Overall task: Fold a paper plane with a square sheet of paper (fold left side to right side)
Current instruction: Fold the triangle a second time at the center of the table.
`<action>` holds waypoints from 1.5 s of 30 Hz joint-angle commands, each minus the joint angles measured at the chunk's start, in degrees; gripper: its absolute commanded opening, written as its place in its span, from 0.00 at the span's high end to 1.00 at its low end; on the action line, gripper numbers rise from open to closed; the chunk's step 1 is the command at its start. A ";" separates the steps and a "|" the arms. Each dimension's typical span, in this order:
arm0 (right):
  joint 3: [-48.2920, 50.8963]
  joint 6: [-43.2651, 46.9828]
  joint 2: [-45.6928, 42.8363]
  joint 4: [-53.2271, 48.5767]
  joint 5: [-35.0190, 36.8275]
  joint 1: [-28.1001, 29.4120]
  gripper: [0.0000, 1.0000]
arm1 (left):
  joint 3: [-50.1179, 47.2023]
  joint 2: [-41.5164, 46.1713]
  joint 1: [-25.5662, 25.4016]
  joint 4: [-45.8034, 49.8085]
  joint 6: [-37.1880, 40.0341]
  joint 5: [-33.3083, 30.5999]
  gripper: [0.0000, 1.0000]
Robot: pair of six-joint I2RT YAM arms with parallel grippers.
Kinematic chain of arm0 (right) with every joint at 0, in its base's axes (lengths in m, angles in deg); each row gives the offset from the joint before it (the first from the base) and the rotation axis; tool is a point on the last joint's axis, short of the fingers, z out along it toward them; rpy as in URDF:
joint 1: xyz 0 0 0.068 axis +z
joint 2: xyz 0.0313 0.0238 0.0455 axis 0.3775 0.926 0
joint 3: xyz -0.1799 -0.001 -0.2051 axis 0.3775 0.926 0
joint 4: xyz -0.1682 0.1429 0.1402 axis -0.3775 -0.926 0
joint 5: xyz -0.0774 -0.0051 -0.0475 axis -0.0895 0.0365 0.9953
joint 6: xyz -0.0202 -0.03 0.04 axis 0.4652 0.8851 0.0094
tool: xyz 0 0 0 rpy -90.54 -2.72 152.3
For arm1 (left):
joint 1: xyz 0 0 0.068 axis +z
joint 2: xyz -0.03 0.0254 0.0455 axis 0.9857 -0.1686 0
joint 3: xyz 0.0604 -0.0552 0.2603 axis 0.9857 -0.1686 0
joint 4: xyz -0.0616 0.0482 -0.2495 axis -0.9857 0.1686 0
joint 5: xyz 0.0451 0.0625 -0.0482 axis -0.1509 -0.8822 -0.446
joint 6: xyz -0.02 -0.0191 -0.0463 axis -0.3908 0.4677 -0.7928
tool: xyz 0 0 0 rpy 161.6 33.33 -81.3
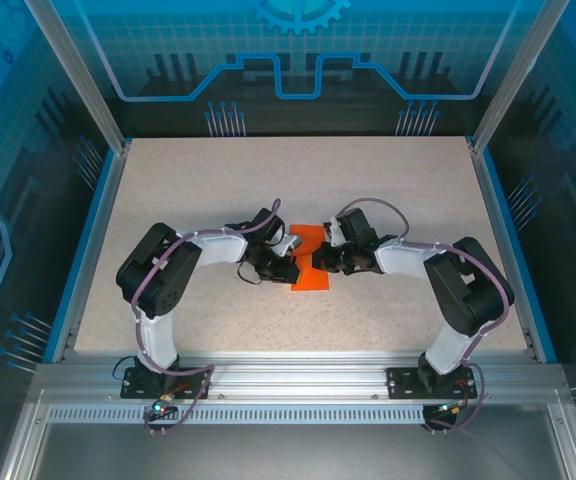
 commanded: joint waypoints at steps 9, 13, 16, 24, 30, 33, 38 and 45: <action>1.46 0.05 1.31 3.97 -1.82 3.81 0.98 | -1.70 -2.10 -0.42 2.56 1.41 -4.05 0.97; 0.19 0.22 3.24 3.90 -2.38 4.10 0.98 | -1.69 -2.02 -0.57 2.75 1.38 -4.33 0.98; -0.26 0.22 4.12 3.98 -2.58 4.43 0.98 | -1.62 -2.02 -0.60 2.82 1.42 -4.46 0.98; -0.48 0.92 5.60 2.21 -0.64 4.48 0.98 | -1.42 -2.19 -0.79 3.00 1.58 -4.58 0.98; -0.88 1.01 6.24 1.29 0.15 4.38 0.98 | -1.30 -2.19 -0.89 3.10 1.58 -4.76 0.98; -0.88 0.93 5.21 1.19 0.03 4.13 0.98 | -1.30 -2.19 -0.95 3.19 1.67 -4.80 0.98; -0.87 1.10 2.43 0.28 0.34 3.68 0.98 | -1.25 -2.10 -1.07 3.28 1.67 -4.93 0.98; -1.32 0.40 1.98 1.11 -0.56 3.68 0.98 | -1.14 -2.02 -1.10 3.45 1.73 -5.17 0.98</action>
